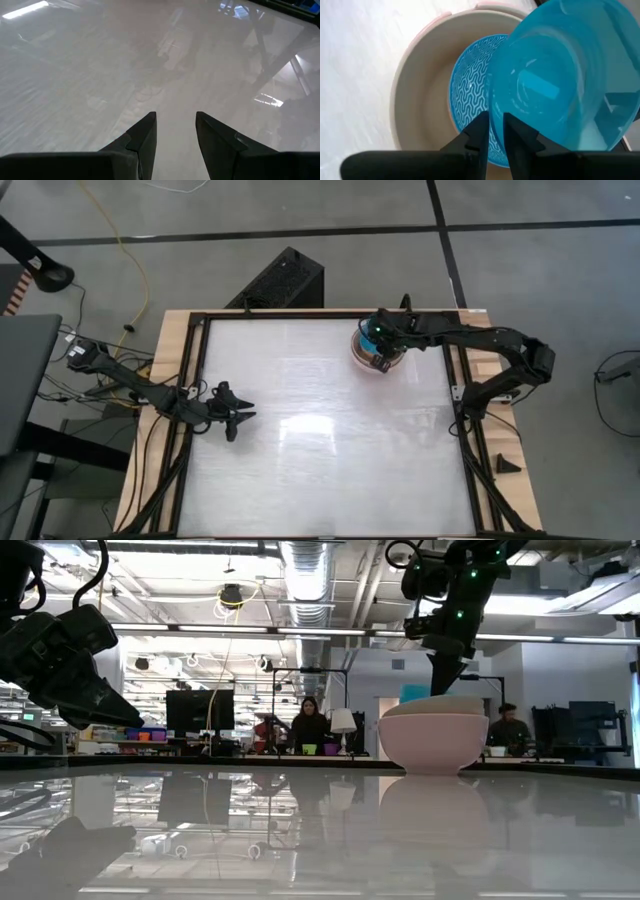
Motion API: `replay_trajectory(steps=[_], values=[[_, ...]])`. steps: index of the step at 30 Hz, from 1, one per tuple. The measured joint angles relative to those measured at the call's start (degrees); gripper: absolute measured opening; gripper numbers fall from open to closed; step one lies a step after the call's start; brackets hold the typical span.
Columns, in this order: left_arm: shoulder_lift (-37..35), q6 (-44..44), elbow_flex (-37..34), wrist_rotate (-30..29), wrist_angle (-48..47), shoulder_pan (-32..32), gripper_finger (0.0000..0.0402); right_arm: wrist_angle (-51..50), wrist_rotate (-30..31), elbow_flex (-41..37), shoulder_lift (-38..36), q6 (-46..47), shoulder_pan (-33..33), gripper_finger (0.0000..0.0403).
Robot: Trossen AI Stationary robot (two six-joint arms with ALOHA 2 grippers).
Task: Nest bowls inside each other by size order
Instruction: Stack the light blue bowl on top of the blue bowl
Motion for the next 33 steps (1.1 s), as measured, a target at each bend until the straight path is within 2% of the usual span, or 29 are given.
replay_trajectory(steps=[10, 21, 33], values=[[-0.01, 0.00, 0.01, 0.00, 0.00, 0.01, 0.0125, -1.06, 0.22, -1.54, 0.42, 1.29, 2.21, 0.0082], [0.00, 0.00, 0.00, 0.00, 0.00, 0.01, 0.0125, -1.21, 5.96, -3.08, 0.42, 3.02, 6.98, 0.0059], [0.00, 0.00, 0.00, 0.00, 0.00, 0.01, 0.0125, -0.86, 7.52, -3.08, 0.44, 0.83, 5.46, 0.0059]])
